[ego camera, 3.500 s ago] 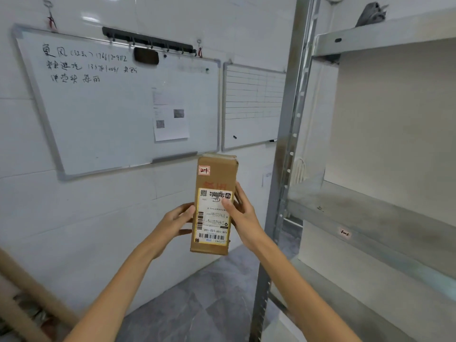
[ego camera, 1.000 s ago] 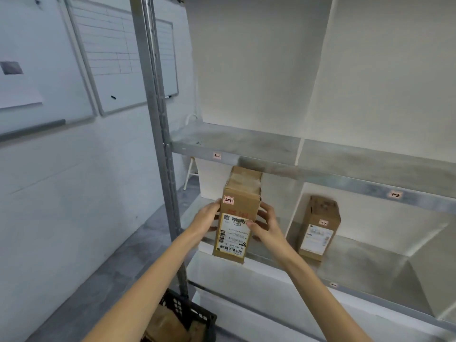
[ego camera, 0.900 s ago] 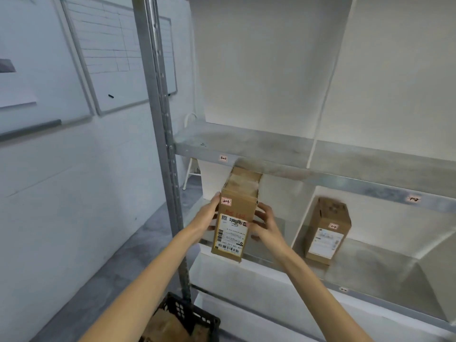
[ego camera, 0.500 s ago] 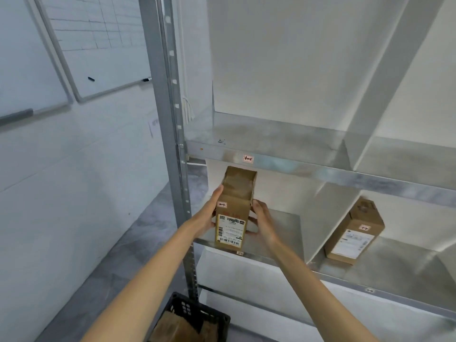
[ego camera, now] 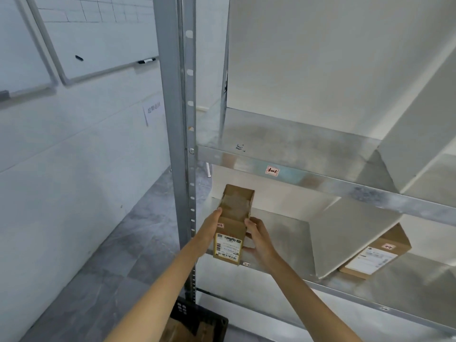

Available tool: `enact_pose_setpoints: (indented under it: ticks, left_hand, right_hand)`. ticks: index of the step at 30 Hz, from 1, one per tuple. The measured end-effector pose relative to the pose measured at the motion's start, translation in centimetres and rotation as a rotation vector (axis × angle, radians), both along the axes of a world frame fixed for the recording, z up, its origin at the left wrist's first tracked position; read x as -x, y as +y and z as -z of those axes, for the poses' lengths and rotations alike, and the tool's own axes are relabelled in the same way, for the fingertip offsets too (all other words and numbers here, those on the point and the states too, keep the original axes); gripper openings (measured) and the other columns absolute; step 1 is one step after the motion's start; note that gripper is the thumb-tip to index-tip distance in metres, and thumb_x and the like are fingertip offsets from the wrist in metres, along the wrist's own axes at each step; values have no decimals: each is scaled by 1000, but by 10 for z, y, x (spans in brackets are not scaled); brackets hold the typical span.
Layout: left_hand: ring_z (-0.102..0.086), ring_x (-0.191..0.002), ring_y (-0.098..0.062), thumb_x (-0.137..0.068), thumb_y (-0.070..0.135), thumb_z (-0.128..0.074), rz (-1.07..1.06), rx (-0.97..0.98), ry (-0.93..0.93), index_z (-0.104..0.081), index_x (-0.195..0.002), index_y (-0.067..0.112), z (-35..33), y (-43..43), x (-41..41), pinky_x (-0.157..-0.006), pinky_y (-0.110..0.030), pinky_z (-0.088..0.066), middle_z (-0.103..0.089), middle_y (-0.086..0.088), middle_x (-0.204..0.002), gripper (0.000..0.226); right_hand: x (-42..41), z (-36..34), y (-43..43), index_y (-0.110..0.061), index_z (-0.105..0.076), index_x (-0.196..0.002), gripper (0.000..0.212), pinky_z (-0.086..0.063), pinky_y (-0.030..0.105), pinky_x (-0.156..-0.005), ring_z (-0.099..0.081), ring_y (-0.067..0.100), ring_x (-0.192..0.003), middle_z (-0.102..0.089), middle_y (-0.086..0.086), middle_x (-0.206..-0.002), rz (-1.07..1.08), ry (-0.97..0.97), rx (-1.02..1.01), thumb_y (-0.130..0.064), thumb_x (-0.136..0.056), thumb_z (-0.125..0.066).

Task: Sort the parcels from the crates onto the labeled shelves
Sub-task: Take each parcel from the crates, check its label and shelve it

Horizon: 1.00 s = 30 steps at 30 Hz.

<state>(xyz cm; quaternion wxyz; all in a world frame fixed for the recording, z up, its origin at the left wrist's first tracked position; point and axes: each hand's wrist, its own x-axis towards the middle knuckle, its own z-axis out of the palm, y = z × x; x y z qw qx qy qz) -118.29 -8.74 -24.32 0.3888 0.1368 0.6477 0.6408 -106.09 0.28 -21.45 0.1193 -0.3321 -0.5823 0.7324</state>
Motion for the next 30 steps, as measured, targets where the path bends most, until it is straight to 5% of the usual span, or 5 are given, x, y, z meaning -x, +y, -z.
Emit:
enact_pose_setpoints:
  ticks: [5, 9, 21, 26, 30]
  left_hand:
    - [-70, -86, -6, -91, 62, -27, 64, -8, 40, -52, -112, 31, 11, 4, 5, -61, -12, -53, -73, 12, -93, 45]
    - [-71, -79, -7, -96, 53, -27, 6, 1, 40, -54, -108, 28, 12, 14, 13, -58, -13, -52, -74, 11, -85, 38]
    - [-69, -66, -3, -99, 44, -26, -35, 29, 87, -52, -115, 18, 2, 45, 44, -53, -13, -51, -68, 0, -88, 40]
    - [-70, -70, -2, -97, 50, -28, -16, 35, 103, -54, -107, 26, -8, 39, 39, -54, -11, -50, -70, 5, -88, 37]
    - [-65, -86, -5, -93, 58, -24, -116, 126, 306, -56, -115, 19, -24, 29, 28, -68, -15, -47, -67, 5, -99, 55]
  right_hand:
    - [2, 15, 8, -19, -43, -121, 27, -58, 31, -63, -69, 4, -86, -61, 0, -110, 9, 32, -21, -30, -97, -49]
    - [14, 19, 13, -18, -45, -121, 25, -59, 35, -73, -68, 5, -83, -61, 1, -109, 63, 22, -85, -28, -98, -46]
    - [49, 17, 40, -18, -45, -118, 22, -52, 15, -57, -66, -1, -79, -60, -7, -101, 79, 17, -204, -29, -100, -42]
    - [46, 15, 36, -20, -44, -123, 31, -54, 30, -83, -62, 15, -104, -59, 1, -117, 7, -27, -298, -38, -98, -40]
    - [32, 3, 37, -16, -30, -143, 57, -31, 36, -109, -34, 21, -134, -33, 5, -146, -27, -83, -647, -48, -96, -35]
